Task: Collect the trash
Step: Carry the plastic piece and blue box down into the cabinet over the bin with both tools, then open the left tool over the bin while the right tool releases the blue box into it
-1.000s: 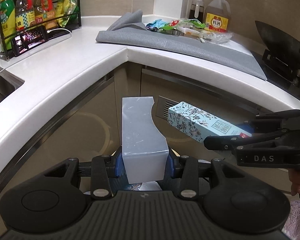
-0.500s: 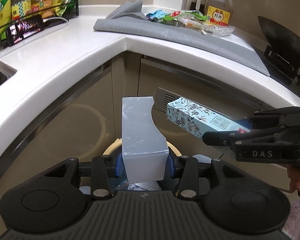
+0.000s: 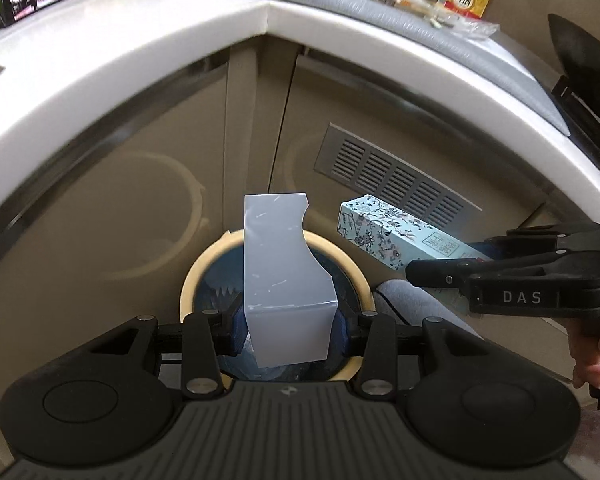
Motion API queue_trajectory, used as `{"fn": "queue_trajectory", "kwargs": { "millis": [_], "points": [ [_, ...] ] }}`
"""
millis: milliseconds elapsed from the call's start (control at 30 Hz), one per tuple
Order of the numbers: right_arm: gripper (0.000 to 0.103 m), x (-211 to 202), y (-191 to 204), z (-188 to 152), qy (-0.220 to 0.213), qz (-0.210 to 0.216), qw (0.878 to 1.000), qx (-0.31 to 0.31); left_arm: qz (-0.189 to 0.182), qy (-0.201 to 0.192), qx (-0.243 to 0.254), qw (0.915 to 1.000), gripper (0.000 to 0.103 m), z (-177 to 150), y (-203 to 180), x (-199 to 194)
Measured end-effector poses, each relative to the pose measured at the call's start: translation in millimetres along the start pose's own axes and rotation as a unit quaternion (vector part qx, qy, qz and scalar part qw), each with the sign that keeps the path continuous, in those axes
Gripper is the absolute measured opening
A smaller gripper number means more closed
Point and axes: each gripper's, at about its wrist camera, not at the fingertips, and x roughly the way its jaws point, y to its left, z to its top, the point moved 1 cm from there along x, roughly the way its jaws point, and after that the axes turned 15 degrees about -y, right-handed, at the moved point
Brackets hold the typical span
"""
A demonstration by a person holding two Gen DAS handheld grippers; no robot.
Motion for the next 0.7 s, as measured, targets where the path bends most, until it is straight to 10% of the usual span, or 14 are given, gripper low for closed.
{"fn": "queue_trajectory", "kwargs": {
  "millis": [700],
  "points": [
    [0.041, 73.7, -14.8, -11.1, 0.075, -0.007, 0.997, 0.022, 0.01, 0.071, -0.024, 0.9972, 0.046, -15.5, 15.3, 63.6]
  ]
}}
